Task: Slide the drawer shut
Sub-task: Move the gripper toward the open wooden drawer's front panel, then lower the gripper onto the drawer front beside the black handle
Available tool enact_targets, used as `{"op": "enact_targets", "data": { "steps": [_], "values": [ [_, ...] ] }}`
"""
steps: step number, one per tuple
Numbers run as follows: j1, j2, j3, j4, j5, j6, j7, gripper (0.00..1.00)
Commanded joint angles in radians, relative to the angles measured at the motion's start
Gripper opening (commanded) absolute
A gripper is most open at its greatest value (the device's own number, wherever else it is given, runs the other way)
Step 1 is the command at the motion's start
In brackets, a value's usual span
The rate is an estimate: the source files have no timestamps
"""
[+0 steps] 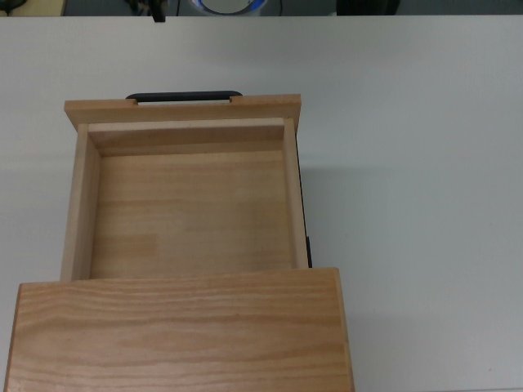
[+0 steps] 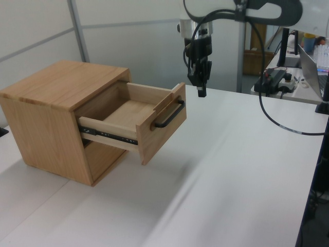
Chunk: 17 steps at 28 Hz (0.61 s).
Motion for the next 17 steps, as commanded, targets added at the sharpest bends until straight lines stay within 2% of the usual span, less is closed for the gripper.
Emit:
{"op": "enact_targets", "data": {
  "steps": [1, 3, 7, 17],
  "values": [
    [0.02, 0.034, 0.002, -0.005, -0.011, 0.043, 0.01, 0.0],
    [0.04, 0.062, 0.002, -0.003, -0.037, 0.088, 0.03, 0.0],
    [0.062, 0.094, 0.002, -0.014, -0.058, 0.173, 0.073, 0.0],
    [0.109, 0.174, 0.003, -0.014, -0.13, 0.214, 0.133, 0.0]
  ]
}}
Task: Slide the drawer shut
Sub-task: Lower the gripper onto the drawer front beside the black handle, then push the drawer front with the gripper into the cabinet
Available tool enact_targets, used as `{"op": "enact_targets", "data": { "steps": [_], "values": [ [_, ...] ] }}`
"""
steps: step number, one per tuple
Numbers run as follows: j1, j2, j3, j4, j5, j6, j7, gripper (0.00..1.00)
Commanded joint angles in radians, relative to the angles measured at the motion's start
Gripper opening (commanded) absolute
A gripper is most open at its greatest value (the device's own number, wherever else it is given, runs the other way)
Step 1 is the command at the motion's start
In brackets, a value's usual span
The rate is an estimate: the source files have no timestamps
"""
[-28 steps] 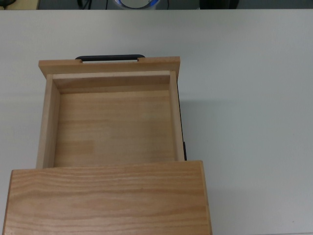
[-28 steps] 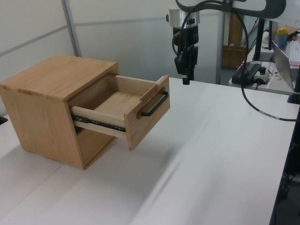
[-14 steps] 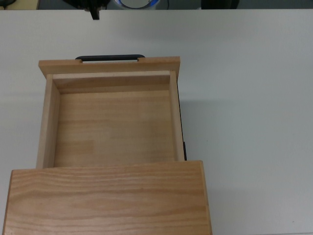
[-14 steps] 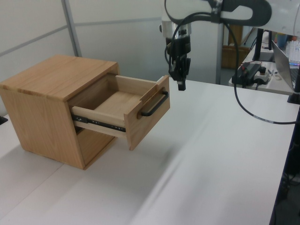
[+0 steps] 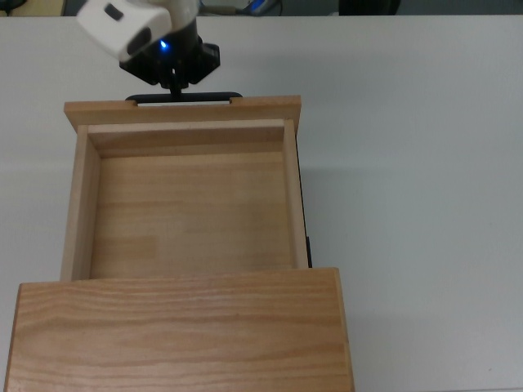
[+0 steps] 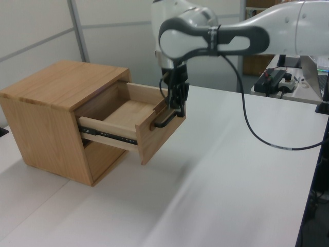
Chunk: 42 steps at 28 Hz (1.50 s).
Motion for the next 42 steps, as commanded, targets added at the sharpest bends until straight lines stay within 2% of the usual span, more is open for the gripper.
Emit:
{"op": "enact_targets", "data": {
  "steps": [1, 4, 8, 15, 25, 36, 42],
  "values": [
    [0.023, 0.031, 0.0, -0.008, -0.038, 0.03, 0.059, 0.0],
    [0.023, 0.043, 0.0, -0.005, -0.039, 0.069, 0.099, 0.0],
    [0.021, 0.054, 0.0, -0.005, -0.039, 0.193, 0.154, 0.0],
    [0.021, 0.105, 0.0, 0.004, -0.056, 0.352, 0.16, 0.0],
    [0.021, 0.142, 0.0, 0.006, -0.065, 0.575, 0.159, 0.0],
    [0.02, 0.191, 0.0, 0.007, -0.107, 0.786, 0.159, 0.0],
    [0.021, 0.247, 0.0, 0.045, -0.131, 0.95, 0.159, 0.0]
  ]
}}
